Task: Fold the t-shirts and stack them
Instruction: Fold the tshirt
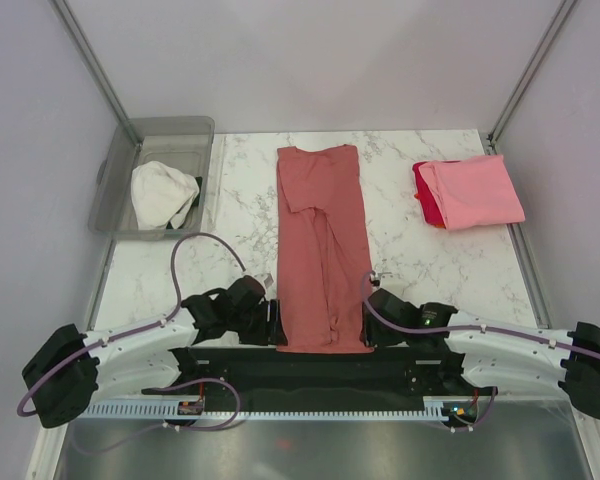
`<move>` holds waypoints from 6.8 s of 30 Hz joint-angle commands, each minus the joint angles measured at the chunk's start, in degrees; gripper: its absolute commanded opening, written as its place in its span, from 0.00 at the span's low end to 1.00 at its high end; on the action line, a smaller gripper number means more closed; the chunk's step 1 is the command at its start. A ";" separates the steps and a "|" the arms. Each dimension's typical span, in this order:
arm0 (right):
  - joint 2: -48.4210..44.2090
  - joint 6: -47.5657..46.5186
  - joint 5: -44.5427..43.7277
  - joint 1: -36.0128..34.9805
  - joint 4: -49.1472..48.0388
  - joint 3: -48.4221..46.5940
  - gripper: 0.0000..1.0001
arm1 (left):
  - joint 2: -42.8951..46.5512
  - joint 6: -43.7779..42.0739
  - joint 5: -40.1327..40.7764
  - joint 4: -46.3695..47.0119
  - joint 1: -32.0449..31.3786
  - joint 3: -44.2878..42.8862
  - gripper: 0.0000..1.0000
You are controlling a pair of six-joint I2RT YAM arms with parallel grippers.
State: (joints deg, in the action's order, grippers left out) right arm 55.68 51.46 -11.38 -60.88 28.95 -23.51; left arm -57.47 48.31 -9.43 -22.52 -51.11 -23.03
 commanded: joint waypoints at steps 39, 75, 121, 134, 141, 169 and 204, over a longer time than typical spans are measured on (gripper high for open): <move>-5.68 -1.36 7.77 4.46 -2.93 3.73 0.42 | -1.59 5.30 -1.82 8.11 -3.12 4.39 0.02; 22.53 -20.26 -1.21 26.77 5.07 -39.75 0.00 | -22.84 -11.13 -2.00 -0.77 22.98 -33.28 0.02; 28.10 -23.07 17.53 42.95 -18.57 -27.92 0.75 | -24.71 -13.60 -6.30 9.16 30.11 -28.31 0.98; 28.07 -22.55 20.42 42.87 -21.39 -20.88 0.58 | -26.10 -11.58 -10.34 15.67 29.84 -19.16 0.88; 33.26 -21.84 24.64 42.95 -23.41 -20.71 0.52 | -30.59 -11.31 -11.75 16.81 29.40 -19.95 0.76; 34.76 -22.28 25.09 42.95 -26.31 -17.63 0.24 | -40.70 -10.08 -6.83 17.16 28.79 -25.14 0.36; -3.29 -20.53 29.39 39.35 -1.02 -15.43 0.00 | 1.39 -11.14 -17.98 -4.37 26.42 -16.79 0.02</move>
State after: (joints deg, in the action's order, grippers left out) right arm 55.81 30.26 18.02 -21.54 22.09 -36.49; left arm -58.74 37.87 -23.38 -21.82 -24.84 -37.87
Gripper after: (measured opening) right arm 0.010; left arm 0.036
